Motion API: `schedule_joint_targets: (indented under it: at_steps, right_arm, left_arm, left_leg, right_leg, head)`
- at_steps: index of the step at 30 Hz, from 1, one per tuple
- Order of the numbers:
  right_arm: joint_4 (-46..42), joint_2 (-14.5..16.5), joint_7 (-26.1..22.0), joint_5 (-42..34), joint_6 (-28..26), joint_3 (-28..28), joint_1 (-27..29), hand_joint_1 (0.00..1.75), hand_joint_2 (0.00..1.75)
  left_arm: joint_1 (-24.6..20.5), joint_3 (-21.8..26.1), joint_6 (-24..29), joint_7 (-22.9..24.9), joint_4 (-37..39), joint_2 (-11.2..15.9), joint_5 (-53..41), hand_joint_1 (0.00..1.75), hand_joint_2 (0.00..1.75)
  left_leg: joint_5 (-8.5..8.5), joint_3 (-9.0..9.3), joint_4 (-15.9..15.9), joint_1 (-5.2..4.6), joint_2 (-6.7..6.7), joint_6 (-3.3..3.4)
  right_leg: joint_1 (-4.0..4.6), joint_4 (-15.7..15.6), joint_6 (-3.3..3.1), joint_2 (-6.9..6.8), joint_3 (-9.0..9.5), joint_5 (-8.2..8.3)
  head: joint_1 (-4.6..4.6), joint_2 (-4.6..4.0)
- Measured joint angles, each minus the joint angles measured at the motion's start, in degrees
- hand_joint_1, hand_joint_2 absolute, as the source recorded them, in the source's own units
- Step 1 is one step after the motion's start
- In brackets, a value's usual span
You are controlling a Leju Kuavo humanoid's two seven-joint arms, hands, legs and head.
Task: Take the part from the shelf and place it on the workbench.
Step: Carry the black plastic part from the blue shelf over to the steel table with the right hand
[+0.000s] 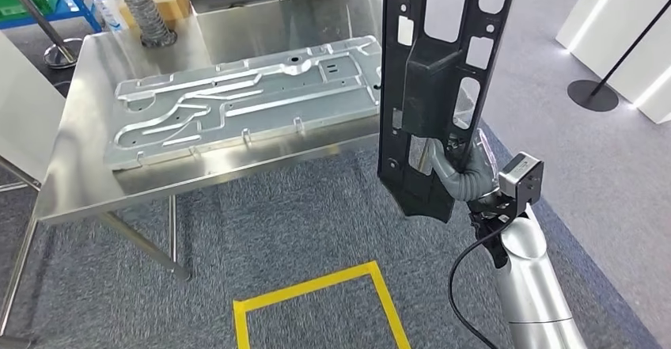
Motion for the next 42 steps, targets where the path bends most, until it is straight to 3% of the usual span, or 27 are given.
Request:
schedule_joint_targets:
  at_steps: [1, 2, 3, 4, 6, 9, 11, 13, 14, 15, 18, 19, 22, 24, 25, 27, 28, 29, 30, 31, 33, 34, 35, 37, 39, 40, 42]
  right_arm:
    - [0.25, 0.02, -0.01, 0.0, 0.0, 0.01, 0.14, 1.75, 1.75]
    - [0.54, 0.07, 0.04, 0.03, 0.02, 0.05, 0.28, 1.75, 1.75]
    - [0.73, 0.17, 0.03, 0.04, 0.0, 0.06, 0.47, 1.75, 1.75]
    - [0.84, 0.27, 0.04, 0.08, -0.02, 0.07, 0.59, 1.75, 1.75]
    - [0.65, 0.37, 0.03, 0.09, -0.11, 0.03, 0.33, 1.75, 1.75]
    - [0.31, 0.14, -0.02, 0.01, -0.2, -0.03, -0.18, 1.75, 1.75]
    - [0.27, 0.09, -0.02, -0.01, -0.17, -0.04, -0.22, 1.75, 1.75]
    - [0.27, 0.09, -0.02, 0.0, -0.14, -0.03, -0.22, 1.75, 1.75]
    - [0.27, 0.09, -0.02, 0.0, -0.13, -0.02, -0.21, 1.75, 1.75]
    - [0.28, 0.09, -0.02, 0.0, -0.14, -0.02, -0.2, 1.75, 1.75]
    - [0.37, 0.09, -0.03, 0.01, -0.14, 0.02, -0.18, 1.75, 1.75]
    - [0.33, 0.09, 0.0, 0.03, -0.14, 0.04, -0.18, 1.75, 1.75]
    - [0.13, 0.15, -0.01, 0.03, -0.17, 0.02, -0.62, 1.75, 1.75]
    - [0.13, 0.54, -0.06, 0.0, -0.18, 0.0, -0.98, 1.75, 1.75]
    - [0.14, 0.86, -0.05, 0.0, -0.19, -0.01, -0.97, 1.75, 1.75]
    - [0.16, 1.38, -0.03, 0.01, -0.19, -0.04, -0.77, 1.75, 1.75]
    - [0.18, 1.57, -0.01, 0.01, -0.2, -0.05, -0.69, 1.75, 1.75]
    - [0.19, 1.64, -0.01, 0.01, -0.2, -0.07, -0.67, 1.75, 1.75]
    - [0.2, 1.68, -0.01, 0.0, -0.2, -0.08, -0.67, 1.75, 1.75]
    - [0.23, 1.7, 0.0, 0.0, -0.2, -0.09, -0.67, 1.75, 1.75]
    - [0.34, 1.74, -0.01, 0.01, -0.2, -0.21, -0.56, 1.75, 1.75]
    - [0.36, 1.76, -0.01, 0.02, -0.2, -0.27, -0.52, 1.75, 1.75]
    - [0.33, 1.78, 0.01, 0.04, -0.19, -0.32, -0.57, 1.75, 1.75]
    - [0.22, 1.79, -0.01, 0.04, -0.19, -0.33, -0.89, 1.75, 1.75]
    - [0.16, 1.79, -0.05, 0.0, -0.2, -0.34, -1.18, 1.75, 1.75]
    - [0.14, 1.79, -0.06, 0.0, -0.2, -0.34, -1.24, 1.75, 1.75]
    - [0.14, 1.79, -0.04, 0.0, -0.19, -0.34, -1.25, 1.75, 1.75]
  left_arm:
    - [0.02, 0.01, 0.0, 0.0, 0.0, 0.07, 0.0, 0.0, 0.0]
    - [-0.01, 0.02, 0.01, 0.0, 0.0, 0.14, 0.0, 0.0, 0.0]
    - [-0.09, 0.03, 0.01, 0.01, 0.0, 0.24, 0.0, 0.0, 0.0]
    - [-0.2, 0.04, 0.02, 0.0, 0.0, 0.33, 0.0, 0.0, 0.0]
    - [-0.57, 0.04, 0.02, -0.01, 0.0, 0.35, 0.01, 0.0, 0.0]
    - [-0.88, 0.03, 0.01, -0.01, 0.0, 0.16, 0.0, 0.0, 0.0]
    - [-0.67, 0.02, 0.0, -0.01, 0.0, 0.0, -0.01, 0.0, 0.0]
    - [-0.49, 0.02, 0.0, 0.0, 0.0, -0.07, -0.01, 0.0, 0.0]
    - [-0.41, 0.02, 0.0, -0.01, 0.0, -0.07, -0.01, 0.0, 0.0]
    - [-0.31, 0.02, 0.0, -0.01, 0.0, -0.07, -0.01, 0.0, 0.0]
    - [0.1, 0.05, 0.01, 0.02, 0.02, 0.03, -0.01, 0.0, 0.0]
    - [0.18, 0.06, 0.02, 0.03, 0.02, 0.07, -0.01, 0.0, 0.0]
    - [-0.03, 0.07, 0.04, -0.01, 0.02, -0.03, -0.01, 0.0, 0.0]
    - [-0.24, 0.07, 0.04, -0.03, 0.02, -0.14, -0.01, 0.0, 0.0]
    - [-0.29, 0.07, 0.03, -0.02, 0.02, -0.18, -0.01, 0.0, 0.0]
    - [-0.37, 0.07, 0.02, -0.01, 0.02, -0.18, -0.01, 0.0, 0.0]
    - [-0.34, 0.07, 0.02, -0.01, 0.02, -0.18, -0.01, 0.0, 0.0]
    - [-0.29, 0.07, 0.02, 0.0, 0.02, -0.19, -0.01, 0.0, 0.0]
    - [-0.24, 0.07, 0.02, -0.01, 0.02, -0.19, -0.01, 0.0, 0.0]
    - [-0.1, 0.07, 0.02, -0.01, 0.05, -0.27, -0.01, 0.0, 0.0]
    - [-0.15, 0.08, 0.01, 0.01, 0.21, -0.49, -0.01, 0.0, 0.0]
    - [-0.24, 0.08, 0.01, 0.02, 0.29, -0.59, -0.01, 0.0, 0.0]
    - [-0.43, 0.08, 0.01, 0.02, 0.34, -0.63, -0.01, 0.0, 0.0]
    - [-0.59, 0.08, 0.04, -0.01, 0.3, -0.53, -0.02, 0.0, 0.0]
    - [-0.64, 0.07, 0.07, -0.02, 0.27, -0.55, -0.04, 0.0, 0.0]
    - [-0.61, 0.07, 0.07, -0.02, 0.28, -0.65, -0.05, 0.0, 0.0]
    - [-0.56, 0.08, 0.07, -0.01, 0.28, -0.64, -0.05, 0.0, 0.0]
  left_leg:
    - [-1.6, 1.25, 0.56, 0.16, -0.02, -0.41]
    - [-3.16, 2.11, 1.0, 0.22, 0.0, -0.72]
    - [-4.57, 2.77, 1.32, 0.26, 0.06, -0.97]
    - [-5.46, 3.27, 1.87, 0.3, 0.1, -1.18]
    - [-4.35, 1.46, 5.99, 0.6, 0.27, -1.56]
    - [-1.11, -7.89, 20.01, 1.42, 0.83, -2.72]
    - [-5.29, -13.98, 25.14, 1.79, 1.0, -3.07]
    - [-10.97, -17.94, 24.73, 1.84, 1.01, -2.9]
    - [-11.51, -18.95, 22.57, 1.76, 1.01, -2.62]
    - [-9.37, -19.48, 19.35, 1.61, 1.06, -2.23]
    - [6.94, -19.42, 7.54, 0.65, 1.4, -0.43]
    - [9.89, -18.99, 4.97, 0.47, 1.33, -0.11]
    - [9.63, -15.64, 2.42, 0.62, 0.89, -0.13]
    - [9.15, -13.22, 2.31, 0.55, 0.89, 0.19]
    - [8.42, -12.22, 2.45, 0.39, 0.93, 0.38]
    - [6.29, -10.03, 2.61, 0.06, 0.8, 0.84]
    - [5.09, -8.65, 2.65, -0.15, 0.64, 0.99]
    - [3.85, -7.15, 2.7, -0.38, 0.47, 1.12]
    - [2.56, -5.55, 2.74, -0.65, 0.33, 1.22]
    - [1.19, -4.12, 2.76, -0.84, 0.22, 1.31]
    - [-1.36, -1.99, 3.29, -1.08, -0.24, 1.23]
    - [-2.28, -1.2, 3.64, -1.04, -0.48, 1.07]
    - [-2.51, -0.77, 4.47, -0.99, -0.71, 0.85]
    - [-1.34, -1.91, 8.2, -0.95, -0.57, 0.26]
    - [-0.48, -5.66, 14.8, -0.45, -0.04, -0.74]
    - [-1.53, -7.9, 18.03, 0.24, 0.22, -1.41]
    - [-6.4, -12.12, 21.87, 1.89, 0.46, -2.85]
  right_leg:
    - [-0.47, -3.18, 0.61, -0.47, 0.05, 5.57]
    - [-0.63, -5.27, 0.43, -0.91, 0.24, 10.35]
    - [-0.54, -6.38, -0.09, -1.22, 0.43, 14.16]
    - [-0.28, -6.58, -0.9, -1.36, 0.63, 15.77]
    - [0.05, -5.92, -2.26, -0.76, 1.14, 14.22]
    - [0.28, -5.87, -3.11, -0.46, 3.82, 11.58]
    - [0.41, -5.97, -3.34, -0.33, 6.37, 9.49]
    - [0.43, -6.06, -3.38, -0.15, 9.21, 7.25]
    - [0.41, -6.27, -3.35, -0.11, 10.82, 6.16]
    - [0.39, -6.64, -3.29, -0.13, 12.42, 5.1]
    - [0.44, -8.84, -2.77, 0.05, 16.56, 2.62]
    - [0.61, -9.42, -2.51, 0.14, 17.79, 2.43]
    - [0.88, -6.66, -1.71, 0.07, 18.82, 4.94]
    - [0.93, 0.29, -1.68, -0.02, 15.15, 5.91]
    - [1.14, 4.05, -1.83, -0.06, 12.25, 4.87]
    - [1.7, 8.03, -1.98, -0.08, 6.52, -0.47]
    - [2.05, 7.92, -2.14, -0.07, 4.23, -3.37]
    - [2.37, 6.45, -2.42, -0.05, 2.58, -4.78]
    - [2.69, 3.97, -2.88, 0.01, 1.36, -3.7]
    - [2.96, 0.39, -3.63, 0.33, 0.42, 1.16]
    - [3.34, -5.89, -4.71, 1.2, -0.72, 13.19]
    - [3.42, -7.69, -5.03, 1.59, -0.76, 17.2]
    - [3.52, -8.25, -5.07, 1.71, -0.49, 17.97]
    - [3.14, -8.53, -5.26, 1.6, 1.28, 16.75]
    - [2.55, -8.99, -5.4, 1.4, 3.43, 15.34]
    - [2.33, -9.14, -5.33, 1.32, 4.44, 14.47]
    - [1.72, -9.22, -4.86, 1.25, 6.38, 12.71]
  head:
    - [0.01, 0.0]
    - [0.01, 0.0]
    - [-0.04, 0.0]
    - [-0.03, 0.0]
    - [-0.03, 0.0]
    - [0.0, 0.0]
    - [0.01, 0.0]
    - [0.01, 0.0]
    - [0.01, 0.0]
    - [0.01, 0.0]
    - [0.02, 0.0]
    - [0.03, 0.0]
    - [0.05, 0.0]
    - [0.05, 0.0]
    - [0.05, 0.0]
    - [0.05, 0.0]
    - [0.05, 0.0]
    - [0.05, 0.0]
    - [0.06, 0.0]
    - [0.06, 0.0]
    - [0.08, 0.0]
    - [0.11, 0.0]
    - [0.15, 0.0]
    - [0.2, 0.01]
    - [0.21, 0.01]
    - [0.22, 0.01]
    - [0.22, 0.02]
